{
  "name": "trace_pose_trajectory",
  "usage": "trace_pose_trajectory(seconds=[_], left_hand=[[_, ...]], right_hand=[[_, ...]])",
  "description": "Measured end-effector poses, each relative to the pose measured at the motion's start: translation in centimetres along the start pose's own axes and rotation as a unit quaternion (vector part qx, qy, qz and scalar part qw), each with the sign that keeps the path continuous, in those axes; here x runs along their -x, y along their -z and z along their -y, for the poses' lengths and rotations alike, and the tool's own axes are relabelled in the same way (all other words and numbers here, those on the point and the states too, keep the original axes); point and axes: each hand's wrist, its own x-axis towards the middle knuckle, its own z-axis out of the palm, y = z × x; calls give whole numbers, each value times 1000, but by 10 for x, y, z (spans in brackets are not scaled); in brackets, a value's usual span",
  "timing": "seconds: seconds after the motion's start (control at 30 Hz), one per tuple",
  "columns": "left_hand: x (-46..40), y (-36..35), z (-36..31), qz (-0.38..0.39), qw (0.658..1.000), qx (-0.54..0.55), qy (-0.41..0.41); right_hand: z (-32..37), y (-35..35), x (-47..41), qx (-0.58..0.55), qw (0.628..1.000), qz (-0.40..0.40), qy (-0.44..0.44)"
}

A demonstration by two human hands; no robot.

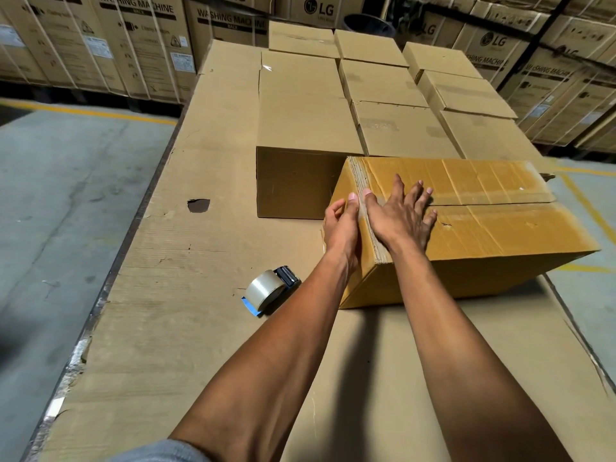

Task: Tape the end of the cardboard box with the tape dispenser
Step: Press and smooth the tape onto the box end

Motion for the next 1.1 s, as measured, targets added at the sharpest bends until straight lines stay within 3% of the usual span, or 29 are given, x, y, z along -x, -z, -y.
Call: trace_pose_trajectory(seconds=[0.3, 0.57, 0.77, 0.93, 1.1], left_hand=[[-3, 7, 4, -41, 998, -39, -26], [-3, 5, 3, -10, 1000, 12, -12], [-2, 16, 8, -48, 996, -64, -31], [9, 13, 16, 21, 999, 15, -20], [6, 18, 26, 1, 998, -16, -59]], right_hand=[[-2, -2, -2, 2, 1000, -7, 10], [-3, -3, -2, 5, 1000, -6, 15], [-5, -1, -2, -3, 999, -6, 35], [-14, 4, 4, -23, 998, 33, 47], [-17, 5, 7, -32, 996, 19, 82]])
